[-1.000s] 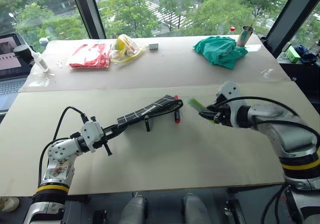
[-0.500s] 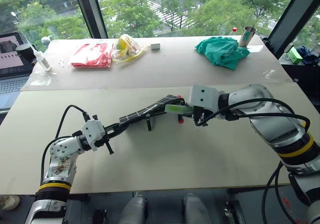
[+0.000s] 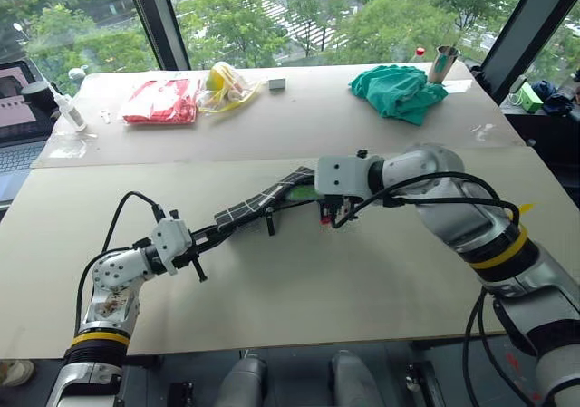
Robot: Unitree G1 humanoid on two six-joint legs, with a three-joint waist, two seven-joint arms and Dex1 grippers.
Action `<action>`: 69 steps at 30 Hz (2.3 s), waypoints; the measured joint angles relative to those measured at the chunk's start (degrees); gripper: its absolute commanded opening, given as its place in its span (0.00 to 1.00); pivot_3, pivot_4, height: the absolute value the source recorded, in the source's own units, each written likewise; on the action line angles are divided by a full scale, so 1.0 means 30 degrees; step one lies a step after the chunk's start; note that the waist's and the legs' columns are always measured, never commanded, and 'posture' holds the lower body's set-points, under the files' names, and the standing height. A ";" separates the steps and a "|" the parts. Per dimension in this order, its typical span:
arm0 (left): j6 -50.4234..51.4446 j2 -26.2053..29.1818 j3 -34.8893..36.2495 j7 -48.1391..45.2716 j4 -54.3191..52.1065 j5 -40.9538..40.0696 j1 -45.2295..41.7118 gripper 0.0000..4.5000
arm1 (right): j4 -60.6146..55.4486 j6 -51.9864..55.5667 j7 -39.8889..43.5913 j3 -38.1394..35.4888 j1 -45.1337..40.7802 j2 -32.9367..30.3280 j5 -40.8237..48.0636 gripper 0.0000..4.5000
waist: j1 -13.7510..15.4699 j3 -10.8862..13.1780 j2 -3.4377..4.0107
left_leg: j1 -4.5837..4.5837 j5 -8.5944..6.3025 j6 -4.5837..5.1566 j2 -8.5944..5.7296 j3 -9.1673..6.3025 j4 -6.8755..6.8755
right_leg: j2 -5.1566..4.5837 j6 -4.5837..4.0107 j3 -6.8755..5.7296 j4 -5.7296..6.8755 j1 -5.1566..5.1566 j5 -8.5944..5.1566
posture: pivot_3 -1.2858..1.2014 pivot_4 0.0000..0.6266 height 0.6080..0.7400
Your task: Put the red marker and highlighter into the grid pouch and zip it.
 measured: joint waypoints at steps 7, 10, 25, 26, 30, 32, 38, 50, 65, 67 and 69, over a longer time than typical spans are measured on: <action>-0.0006 -0.0127 -0.0088 -0.0214 0.0398 0.0006 -0.0080 0.00 | 0.1226 -0.3609 0.0149 0.1351 -0.0415 0.1455 -0.2518 0.23 | 0.0004 0.0000 -0.0001 | -0.0013 0.0020 -0.0035 -0.0002 -0.0013 0.0013 | 0.0002 0.0000 -0.0006 0.0011 -0.0015 0.0000 | 0.52 0.24 1.00; -0.0006 -0.0154 -0.0098 -0.0194 0.0421 0.0016 -0.0098 0.00 | 0.2713 -0.5114 -0.0811 0.1593 -0.0507 0.2423 -0.3694 0.23 | -0.0032 0.0000 0.0000 | -0.0014 0.0053 -0.0091 -0.0003 -0.0010 0.0010 | 0.0002 0.0000 -0.0003 0.0018 -0.0026 0.0001 | 0.52 0.24 1.00; 0.0435 -0.0006 0.0065 0.0150 0.0088 -0.0043 -0.0005 0.00 | 0.3924 -0.2727 0.3847 -0.4612 -0.0996 0.1370 0.2411 0.88 | 0.0051 0.0001 0.0001 | -0.0033 0.0037 -0.0063 -0.0006 -0.0035 0.0007 | 0.0001 -0.0001 -0.0010 0.0002 -0.0021 0.0001 | 0.52 0.24 1.00; 0.0693 0.0099 0.0211 0.0266 0.0093 -0.0065 -0.0004 0.00 | 0.3924 -0.2723 0.4284 -0.5244 -0.1017 0.0940 0.2992 0.88 | 0.0039 0.0001 0.0001 | -0.0032 0.0013 -0.0022 -0.0004 -0.0034 0.0006 | 0.0002 0.0000 -0.0010 0.0003 -0.0021 0.0001 | 0.52 0.24 1.00; 0.3013 0.0824 0.1671 0.1065 -0.0212 -0.1060 -0.0033 0.00 | 0.3732 -0.1002 0.5663 -0.8170 -0.0125 -0.0578 0.6105 0.88 | -0.0061 0.0000 0.0000 | -0.0022 -0.0010 0.0017 0.0013 -0.0031 -0.0003 | 0.0010 -0.0001 -0.0011 0.0007 -0.0018 0.0001 | 0.52 0.24 1.00; 0.4056 0.1579 0.2515 0.0986 -0.0901 -0.1700 0.0557 0.00 | 0.3728 0.0704 0.4980 -0.9065 0.0859 -0.0645 0.6954 0.88 | -0.0221 0.0000 0.0000 | -0.0014 -0.0008 0.0014 0.0023 -0.0017 -0.0024 | 0.0010 -0.0001 0.0003 0.0015 -0.0028 0.0001 | 0.52 0.24 1.00; 0.5718 0.2407 0.3814 0.0262 -0.3005 -0.3109 0.3070 0.00 | 0.4049 0.7977 -0.2319 -1.0164 0.2950 0.2433 0.6399 0.88 | -0.0411 0.0000 0.0002 | -0.0056 0.0001 -0.0005 0.0033 -0.0005 -0.0040 | 0.0011 -0.0004 0.0034 0.0065 -0.0124 0.0003 | 0.52 0.24 1.00; 0.6658 0.2322 0.4125 0.0267 -0.4644 -0.3404 0.4032 0.00 | 0.2352 1.6032 -1.1517 -1.1235 0.2691 0.7529 0.5880 0.88 | -0.0286 0.0000 0.0006 | -0.0151 0.0059 -0.0102 0.0002 0.0017 -0.0021 | -0.0011 -0.0013 0.0080 0.0111 -0.0247 0.0008 | 0.52 0.24 1.00; 0.6668 0.1782 0.3990 0.0328 -0.5062 -0.3163 0.4316 0.00 | 0.3561 1.3830 -1.3917 -0.8816 0.2372 0.8908 0.5091 0.88 | -0.0448 0.0000 0.0007 | -0.0146 0.0060 -0.0105 0.0006 0.0020 -0.0027 | -0.0006 -0.0013 0.0078 0.0123 -0.0251 0.0008 | 0.52 0.24 1.00; 0.6664 0.1747 0.3988 0.0329 -0.5062 -0.3116 0.4372 0.00 | 0.3661 1.3503 -1.3949 -0.8517 0.2349 0.8758 0.4949 0.88 | -0.0432 -0.0001 0.0007 | -0.0142 0.0057 -0.0100 0.0006 0.0018 -0.0026 | -0.0006 -0.0012 0.0075 0.0123 -0.0248 0.0008 | 0.52 0.24 1.00; 0.6663 0.1701 0.3988 0.0346 -0.5077 -0.3099 0.4367 0.00 | 0.3985 1.3163 -1.3999 -0.8196 0.2427 0.8651 0.4763 0.77 | -0.0447 -0.0001 0.0008 | -0.0139 0.0056 -0.0097 0.0007 0.0019 -0.0026 | -0.0005 -0.0012 0.0076 0.0125 -0.0248 0.0008 | 0.52 0.24 1.00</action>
